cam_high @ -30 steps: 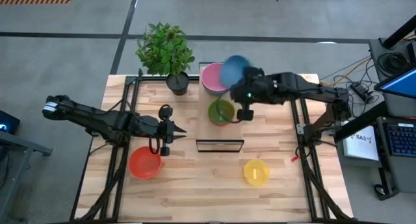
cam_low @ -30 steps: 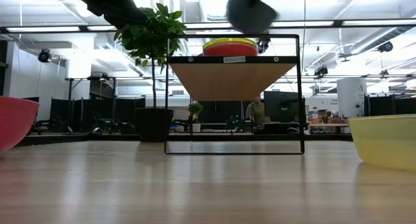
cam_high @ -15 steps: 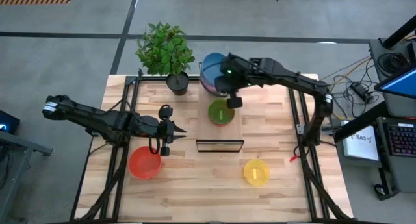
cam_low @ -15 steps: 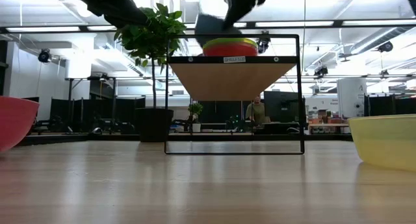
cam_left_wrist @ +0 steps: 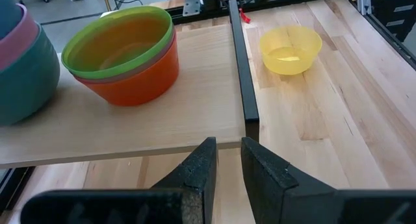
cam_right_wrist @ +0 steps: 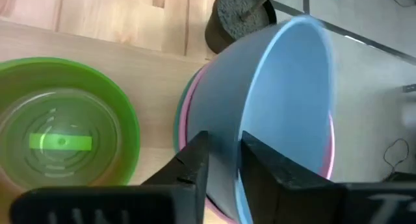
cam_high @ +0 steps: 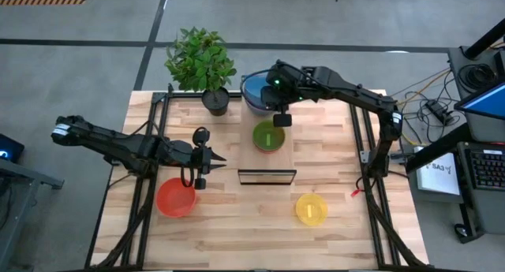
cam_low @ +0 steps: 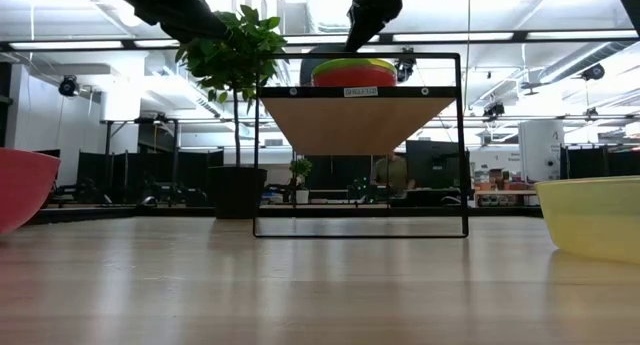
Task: Place and stack bowls onto a shelf
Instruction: Stack the blue bowl into the pink bowl on the shelf
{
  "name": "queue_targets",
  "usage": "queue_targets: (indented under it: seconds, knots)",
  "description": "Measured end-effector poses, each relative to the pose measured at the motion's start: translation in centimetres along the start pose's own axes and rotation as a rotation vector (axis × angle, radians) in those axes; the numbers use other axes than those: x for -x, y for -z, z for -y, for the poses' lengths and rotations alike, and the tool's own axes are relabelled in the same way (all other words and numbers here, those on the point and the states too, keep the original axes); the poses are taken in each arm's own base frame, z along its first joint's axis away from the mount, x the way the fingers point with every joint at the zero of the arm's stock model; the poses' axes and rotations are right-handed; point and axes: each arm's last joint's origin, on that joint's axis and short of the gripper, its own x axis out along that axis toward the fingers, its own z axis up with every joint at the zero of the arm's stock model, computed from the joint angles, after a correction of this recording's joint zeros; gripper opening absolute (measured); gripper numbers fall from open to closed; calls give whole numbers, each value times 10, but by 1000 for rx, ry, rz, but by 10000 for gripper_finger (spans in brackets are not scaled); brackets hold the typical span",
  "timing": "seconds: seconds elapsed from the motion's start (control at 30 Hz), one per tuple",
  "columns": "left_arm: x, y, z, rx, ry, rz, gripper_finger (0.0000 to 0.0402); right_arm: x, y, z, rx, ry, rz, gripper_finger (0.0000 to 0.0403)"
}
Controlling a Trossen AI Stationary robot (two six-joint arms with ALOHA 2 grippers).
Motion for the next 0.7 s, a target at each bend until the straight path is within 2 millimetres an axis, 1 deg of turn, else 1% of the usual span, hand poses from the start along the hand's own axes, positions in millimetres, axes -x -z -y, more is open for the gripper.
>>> queue_targets:
  seconds: [0.17, 0.4, 0.47, 0.6, 0.7]
  knots:
    - [0, 0, 0, 0, 0, 0, 54, 1, 0, 0, -17, 0, 5, 97]
    - [0, 0, 0, 0, 0, 0, 54, 17, -5, 4, -71, 18, 55, 100]
    - [0, 0, 0, 0, 0, 0, 54, 22, -9, 5, -98, 6, 104, 100]
    - [0, 0, 0, -3, 0, 0, 54, 29, -19, 10, -160, -28, 274, 89]
    - [0, 0, 0, -3, 0, 0, 54, 27, -25, 17, -200, 6, 368, 68]
